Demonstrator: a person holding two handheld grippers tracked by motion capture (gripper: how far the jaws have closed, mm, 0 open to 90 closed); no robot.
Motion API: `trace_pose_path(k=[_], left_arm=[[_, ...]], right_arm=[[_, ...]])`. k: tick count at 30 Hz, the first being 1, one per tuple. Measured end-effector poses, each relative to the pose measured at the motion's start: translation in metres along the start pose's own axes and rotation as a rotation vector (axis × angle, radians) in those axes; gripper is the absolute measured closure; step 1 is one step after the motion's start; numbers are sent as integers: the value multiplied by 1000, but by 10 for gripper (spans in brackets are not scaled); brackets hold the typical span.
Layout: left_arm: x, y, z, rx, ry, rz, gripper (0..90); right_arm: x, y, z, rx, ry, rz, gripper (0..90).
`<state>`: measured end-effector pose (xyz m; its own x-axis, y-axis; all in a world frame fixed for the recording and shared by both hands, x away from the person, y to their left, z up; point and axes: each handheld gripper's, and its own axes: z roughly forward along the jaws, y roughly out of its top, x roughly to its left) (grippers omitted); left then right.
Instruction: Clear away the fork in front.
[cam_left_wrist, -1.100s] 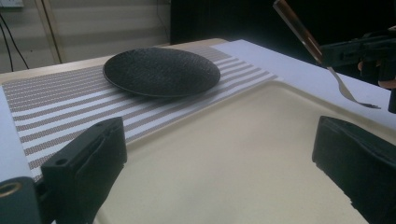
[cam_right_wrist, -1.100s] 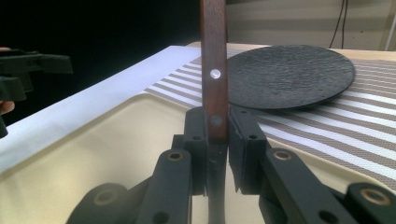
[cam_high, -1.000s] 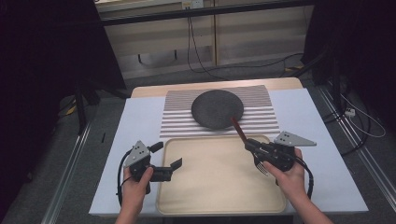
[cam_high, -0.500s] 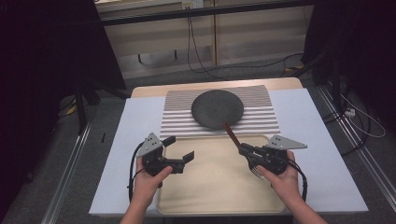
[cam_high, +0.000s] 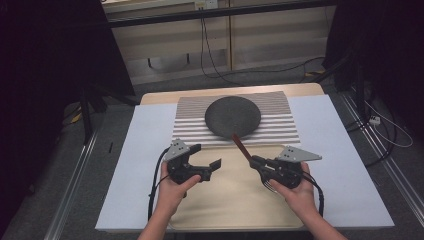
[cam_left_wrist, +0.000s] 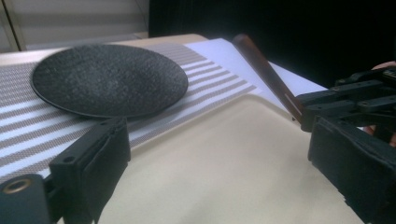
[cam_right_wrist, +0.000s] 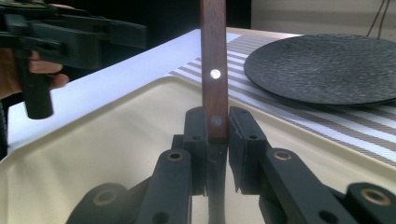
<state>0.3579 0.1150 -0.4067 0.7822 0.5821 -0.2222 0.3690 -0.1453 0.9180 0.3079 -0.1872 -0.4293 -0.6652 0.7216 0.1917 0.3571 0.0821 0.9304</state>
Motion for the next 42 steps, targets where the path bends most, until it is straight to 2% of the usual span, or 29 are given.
trace_pose_path(k=[2, 5, 17, 22, 24, 26, 27, 28, 30, 32, 34, 37, 42], left_arm=[[-2, 1, 5, -4, -7, -11, 97], [-6, 2, 11, -11, 3, -19, 116], [-15, 8, 31, -11, -42, -67, 277], [-20, 8, 39, -16, -73, -109, 328], [-21, 8, 41, -27, -85, -120, 389], [-21, 8, 41, -48, -117, -149, 515], [-21, 9, 41, -54, -140, -176, 582], [-22, 9, 41, -70, -171, -197, 687], [-21, 13, 39, -80, -190, -215, 784], [-17, 16, 34, -100, -196, -232, 807], [-12, 20, 28, -101, -194, -237, 808], [-3, 23, 18, -96, -195, -253, 808], [8, 26, 2, -80, -187, -254, 808]], right_arm=[[1, 0, 0, 0, 2, -2, 785], [2, 1, 1, -3, 4, -8, 785], [11, 0, 7, 9, 21, -34, 784], [13, -1, 9, 13, 37, -39, 784], [16, -1, 10, 14, 42, -49, 784], [18, -1, 10, 11, 45, -47, 784], [19, -1, 11, 9, 42, -49, 784], [18, -1, 12, 7, 42, -47, 783], [19, -2, 13, -6, 43, -45, 779], [20, -1, 11, -19, 43, -65, 772], [19, 1, 8, -35, 36, -66, 689], [14, 2, 1, -49, 33, -54, 644], [4, 1, -6, -60, 22, -27, 496]])
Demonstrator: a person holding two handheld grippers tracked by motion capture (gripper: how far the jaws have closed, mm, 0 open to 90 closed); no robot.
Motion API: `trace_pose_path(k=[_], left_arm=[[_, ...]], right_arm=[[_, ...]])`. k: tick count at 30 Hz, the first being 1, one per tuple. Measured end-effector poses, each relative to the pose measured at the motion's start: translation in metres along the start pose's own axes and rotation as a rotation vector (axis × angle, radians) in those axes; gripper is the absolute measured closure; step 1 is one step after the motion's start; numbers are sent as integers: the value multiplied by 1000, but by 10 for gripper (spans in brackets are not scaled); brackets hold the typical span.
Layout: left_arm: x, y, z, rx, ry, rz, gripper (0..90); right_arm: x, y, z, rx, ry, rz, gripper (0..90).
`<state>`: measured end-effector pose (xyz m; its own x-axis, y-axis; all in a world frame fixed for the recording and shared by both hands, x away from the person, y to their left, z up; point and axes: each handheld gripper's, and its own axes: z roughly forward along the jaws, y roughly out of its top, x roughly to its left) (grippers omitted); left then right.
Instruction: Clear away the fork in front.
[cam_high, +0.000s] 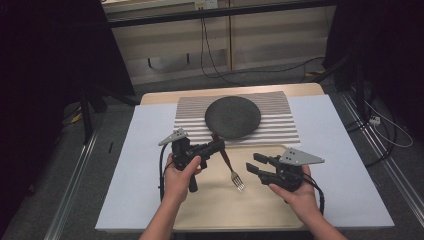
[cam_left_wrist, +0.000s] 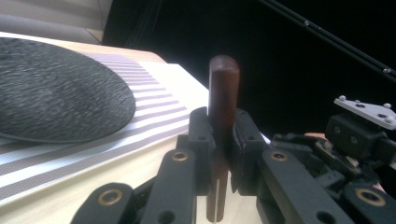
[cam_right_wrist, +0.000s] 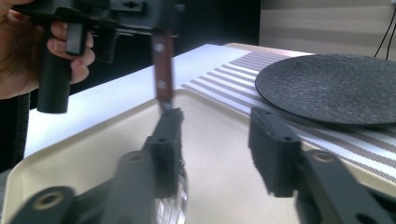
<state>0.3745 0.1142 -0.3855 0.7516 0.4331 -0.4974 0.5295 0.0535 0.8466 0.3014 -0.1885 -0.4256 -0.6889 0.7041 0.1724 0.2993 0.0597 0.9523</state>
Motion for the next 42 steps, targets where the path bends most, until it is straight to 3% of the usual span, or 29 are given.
trace_pose_path(k=[7, 10, 17, 24, 30, 32, 38, 42], left_arm=[[6, 5, -19, 50, 16, 12, 808], [10, 7, -27, 72, 24, 13, 808], [20, 8, -46, 103, 32, -17, 808], [27, 7, -63, 131, 59, -22, 808], [36, 5, -71, 156, 58, -60, 808], [37, 4, -70, 155, 75, -64, 806], [45, -1, -59, 176, 163, 2, 765], [49, -6, -54, 200, 199, 34, 734]], right_arm=[[-9, -3, -8, 3, -60, 7, 363], [-12, -4, -11, 13, -80, -13, 308], [-20, -5, -19, 11, -108, -8, 215], [-24, -7, -30, 23, -124, -16, 180], [-27, -11, -40, 31, -142, -26, 169], [-29, -11, -44, 25, -148, -17, 165], [-39, -16, -53, 12, -181, 7, 153], [-40, -17, -59, -3, -192, 8, 149]])
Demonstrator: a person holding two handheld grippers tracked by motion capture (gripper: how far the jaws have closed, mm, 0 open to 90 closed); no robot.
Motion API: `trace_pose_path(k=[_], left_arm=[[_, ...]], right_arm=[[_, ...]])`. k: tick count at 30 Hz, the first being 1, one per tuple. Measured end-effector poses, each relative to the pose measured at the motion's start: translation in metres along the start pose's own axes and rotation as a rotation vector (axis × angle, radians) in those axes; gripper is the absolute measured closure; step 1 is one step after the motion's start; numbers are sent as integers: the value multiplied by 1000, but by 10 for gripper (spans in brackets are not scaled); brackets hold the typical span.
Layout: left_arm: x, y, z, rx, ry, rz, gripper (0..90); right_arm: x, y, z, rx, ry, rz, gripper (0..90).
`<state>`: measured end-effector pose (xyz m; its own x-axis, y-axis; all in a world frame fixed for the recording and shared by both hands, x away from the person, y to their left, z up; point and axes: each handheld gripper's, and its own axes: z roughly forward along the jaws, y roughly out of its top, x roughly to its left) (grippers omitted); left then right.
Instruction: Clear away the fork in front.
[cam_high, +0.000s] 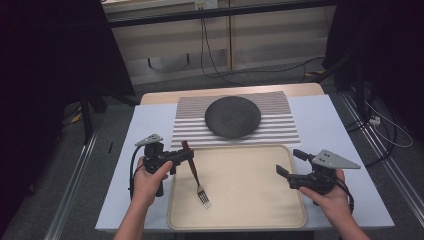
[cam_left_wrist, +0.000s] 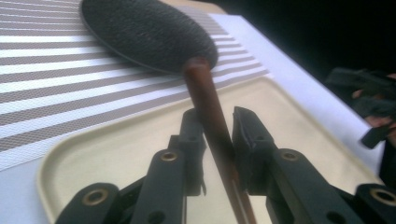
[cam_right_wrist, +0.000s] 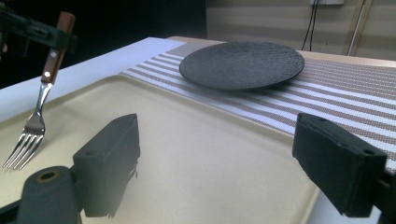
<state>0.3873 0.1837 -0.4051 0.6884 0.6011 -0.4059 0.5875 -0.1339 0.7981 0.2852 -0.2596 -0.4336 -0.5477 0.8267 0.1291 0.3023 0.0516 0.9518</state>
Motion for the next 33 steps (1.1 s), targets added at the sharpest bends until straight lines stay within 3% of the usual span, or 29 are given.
trace_pose_path(k=[10, 33], left_arm=[[7, -9, 12, 59, 47, 43, 674], [21, -27, 16, 111, 79, 51, 639]], right_arm=[[-8, -4, -4, -2, -21, 24, 148], [-11, -5, -7, -3, -27, 24, 148]])
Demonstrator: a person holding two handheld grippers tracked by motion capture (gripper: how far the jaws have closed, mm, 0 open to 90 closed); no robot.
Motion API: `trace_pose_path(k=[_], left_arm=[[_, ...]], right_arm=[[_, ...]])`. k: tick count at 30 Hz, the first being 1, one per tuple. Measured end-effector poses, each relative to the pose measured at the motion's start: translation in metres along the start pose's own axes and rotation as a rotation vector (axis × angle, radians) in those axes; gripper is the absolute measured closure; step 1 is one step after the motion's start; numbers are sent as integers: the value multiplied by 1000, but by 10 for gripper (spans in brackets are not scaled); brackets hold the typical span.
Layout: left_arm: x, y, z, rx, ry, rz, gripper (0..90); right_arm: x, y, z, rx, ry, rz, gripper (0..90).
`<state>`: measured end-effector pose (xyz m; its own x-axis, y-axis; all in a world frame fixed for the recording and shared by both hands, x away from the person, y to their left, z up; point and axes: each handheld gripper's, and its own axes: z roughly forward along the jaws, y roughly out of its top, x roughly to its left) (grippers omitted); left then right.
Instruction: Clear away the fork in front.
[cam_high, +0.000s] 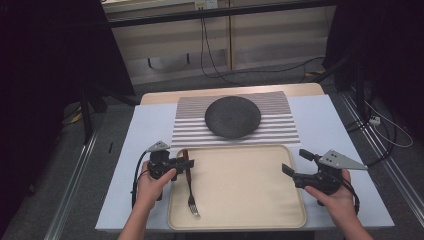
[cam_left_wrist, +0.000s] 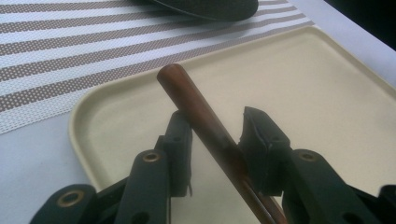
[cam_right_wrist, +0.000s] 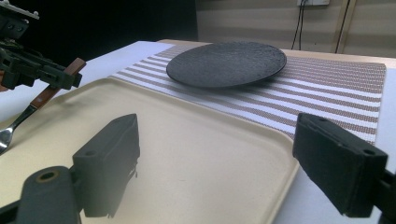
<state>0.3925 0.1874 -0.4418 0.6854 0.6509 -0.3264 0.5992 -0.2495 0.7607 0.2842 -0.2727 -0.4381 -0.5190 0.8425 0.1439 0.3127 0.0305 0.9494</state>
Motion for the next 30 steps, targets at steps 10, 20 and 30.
trace_pose_path(k=[10, 20, 30], left_arm=[[5, -8, 3, 3, 17, -12, 620], [6, -10, 4, 5, 21, -10, 618], [8, -13, -2, -10, 32, -19, 619]], right_arm=[[0, -1, 0, 3, -2, -3, 148], [-1, -1, 0, 5, -2, -3, 148], [0, -2, 1, 7, 2, -7, 148]])
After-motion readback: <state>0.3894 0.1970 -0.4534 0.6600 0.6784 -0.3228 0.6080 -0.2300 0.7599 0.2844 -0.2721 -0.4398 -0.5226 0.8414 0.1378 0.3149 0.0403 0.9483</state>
